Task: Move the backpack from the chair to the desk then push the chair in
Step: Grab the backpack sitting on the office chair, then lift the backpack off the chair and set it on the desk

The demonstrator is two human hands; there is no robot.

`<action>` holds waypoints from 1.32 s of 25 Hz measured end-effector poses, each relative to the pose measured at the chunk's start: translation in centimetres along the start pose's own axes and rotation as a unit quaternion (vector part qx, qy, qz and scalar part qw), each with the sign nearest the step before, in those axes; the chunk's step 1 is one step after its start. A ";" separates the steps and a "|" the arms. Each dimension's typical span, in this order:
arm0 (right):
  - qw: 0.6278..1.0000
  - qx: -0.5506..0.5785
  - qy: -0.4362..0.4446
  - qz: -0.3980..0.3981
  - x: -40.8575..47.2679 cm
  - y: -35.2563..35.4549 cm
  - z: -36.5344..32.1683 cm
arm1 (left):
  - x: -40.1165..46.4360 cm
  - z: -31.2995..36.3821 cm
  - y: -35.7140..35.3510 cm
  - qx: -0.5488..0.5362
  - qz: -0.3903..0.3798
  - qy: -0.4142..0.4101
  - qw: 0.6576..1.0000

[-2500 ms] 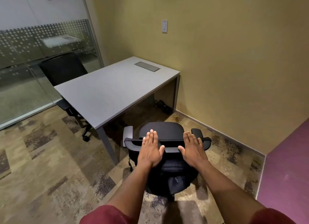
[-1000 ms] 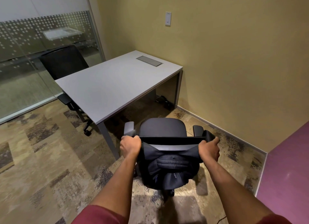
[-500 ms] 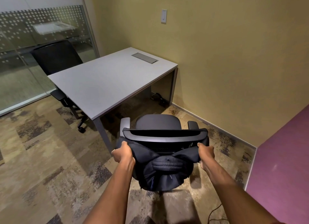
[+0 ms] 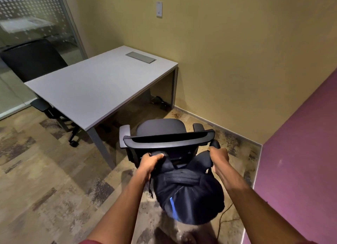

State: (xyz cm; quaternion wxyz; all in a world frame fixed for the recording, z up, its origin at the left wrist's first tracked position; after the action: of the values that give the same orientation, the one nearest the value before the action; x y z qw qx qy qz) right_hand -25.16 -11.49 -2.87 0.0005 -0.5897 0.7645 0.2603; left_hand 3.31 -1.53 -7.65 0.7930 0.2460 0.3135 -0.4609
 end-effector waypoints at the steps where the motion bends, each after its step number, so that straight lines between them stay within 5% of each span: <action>1: 1.000 -0.005 0.004 0.009 0.1 0.7 -0.4 | -0.5 0.2 -1.7 0.062 -0.042 -0.020 0.997; 3: 0.999 -0.009 0.005 0.032 0.4 2.5 -1.1 | -2.2 -0.2 -5.8 0.208 -0.167 -0.051 0.962; 5: 0.998 -0.009 0.001 0.059 0.7 4.8 -1.6 | -3.6 -0.8 -9.4 0.391 -0.201 -0.124 0.889; 7: 0.996 0.002 0.004 0.088 1.1 7.2 -2.0 | -4.6 -0.5 -12.3 0.499 -0.120 -0.238 0.824; 10: 0.992 -0.006 0.038 0.118 1.9 10.8 -3.9 | -7.2 1.9 -16.2 0.521 -0.012 -0.370 0.769; 16: 0.955 -0.173 0.239 0.038 5.0 16.3 -9.4 | -10.5 6.4 -24.4 0.485 -0.015 -0.430 0.762; 20: 0.916 -0.213 0.273 -0.205 7.8 17.7 -6.6 | -11.7 10.8 -30.4 0.459 -0.017 -0.473 0.752; 22: 0.896 -0.248 0.264 -0.257 9.1 18.9 -4.7 | -11.4 13.2 -32.5 0.447 -0.010 -0.469 0.762; 27: 0.882 -0.320 0.344 -0.040 13.7 23.0 -6.2 | -10.7 17.6 -37.0 0.424 -0.010 -0.494 0.759; 33: 0.869 -0.273 0.412 -0.011 19.9 24.6 -13.6 | -8.6 24.7 -38.3 0.346 -0.025 -0.572 0.744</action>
State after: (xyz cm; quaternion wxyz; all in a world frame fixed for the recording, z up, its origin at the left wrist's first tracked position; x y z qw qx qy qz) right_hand -49.25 -30.68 12.57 -0.4726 -0.6282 0.5876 0.1916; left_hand -27.14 -30.70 11.51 0.6723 0.1854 -0.3735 -0.6117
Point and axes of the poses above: each hand's wrist, its own x-axis towards the middle knuckle, its own y-axis out of the back of the hand, z = x × y, the point moved 7 cm from there along x, towards the middle knuckle, and after that the axes turned 12 degrees about y, right-handed, at the moved point
